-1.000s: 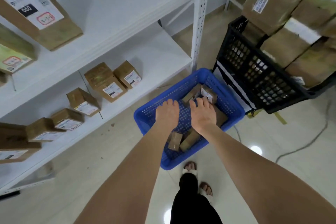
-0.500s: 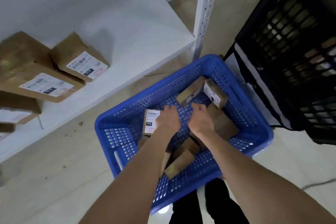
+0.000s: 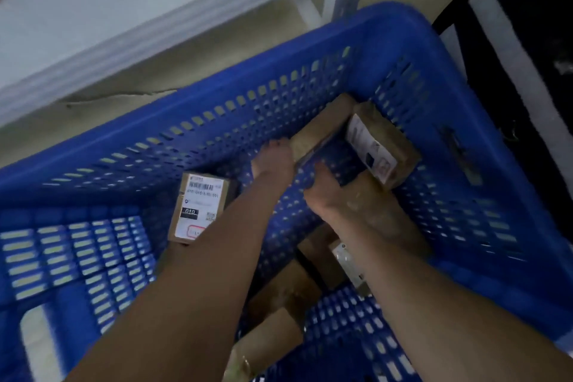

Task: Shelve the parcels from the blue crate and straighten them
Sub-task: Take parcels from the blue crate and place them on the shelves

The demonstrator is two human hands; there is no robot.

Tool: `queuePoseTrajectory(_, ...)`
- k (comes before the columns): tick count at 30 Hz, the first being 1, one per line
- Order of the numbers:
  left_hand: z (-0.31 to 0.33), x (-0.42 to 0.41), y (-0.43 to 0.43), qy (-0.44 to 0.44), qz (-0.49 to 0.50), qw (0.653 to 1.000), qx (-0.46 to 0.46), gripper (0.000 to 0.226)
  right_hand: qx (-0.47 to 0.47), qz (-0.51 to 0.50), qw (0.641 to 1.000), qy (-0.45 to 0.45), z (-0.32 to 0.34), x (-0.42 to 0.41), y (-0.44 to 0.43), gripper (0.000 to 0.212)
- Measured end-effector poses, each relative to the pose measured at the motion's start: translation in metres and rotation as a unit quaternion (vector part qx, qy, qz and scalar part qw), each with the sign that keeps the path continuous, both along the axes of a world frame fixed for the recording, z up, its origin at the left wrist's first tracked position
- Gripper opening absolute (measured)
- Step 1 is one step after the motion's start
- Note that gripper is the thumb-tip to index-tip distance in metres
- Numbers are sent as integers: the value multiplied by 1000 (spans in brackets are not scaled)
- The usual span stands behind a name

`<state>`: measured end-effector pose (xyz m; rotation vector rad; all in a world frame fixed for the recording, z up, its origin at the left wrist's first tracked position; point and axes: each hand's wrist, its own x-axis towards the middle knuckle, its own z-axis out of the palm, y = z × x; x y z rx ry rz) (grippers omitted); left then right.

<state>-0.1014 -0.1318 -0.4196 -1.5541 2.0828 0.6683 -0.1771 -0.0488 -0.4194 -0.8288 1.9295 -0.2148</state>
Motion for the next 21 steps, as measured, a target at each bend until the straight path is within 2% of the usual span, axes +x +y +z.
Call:
queuePoseTrajectory(2,-1,9,10,-17,36,999,24,50,1,1,1000,4,3,4,6,50)
queuePoseTrajectory(4,9,31,23,-27,83,993,85,40,13,1,1000,1,16,7,13,49)
queuePoseTrajectory(7,55,76,35,-19,111,983,146,24,46,8,999,2,52,15,25,51)
queuePoseTrajectory(11,142,129,37,22,167,971,170,30,40,17,999,-1,121,41,33,45)
queuePoseTrajectory(14,220,153,35,37,174,972,153,34,22,26,999,10,184,64,32,40)
queuePoseTrajectory(19,357,185,32,132,228,954,145,40,-12,-3,1000,-23,304,93,27,66)
queuePoseTrajectory(21,409,199,34,177,275,934,145,30,-36,-21,999,-30,351,98,29,65)
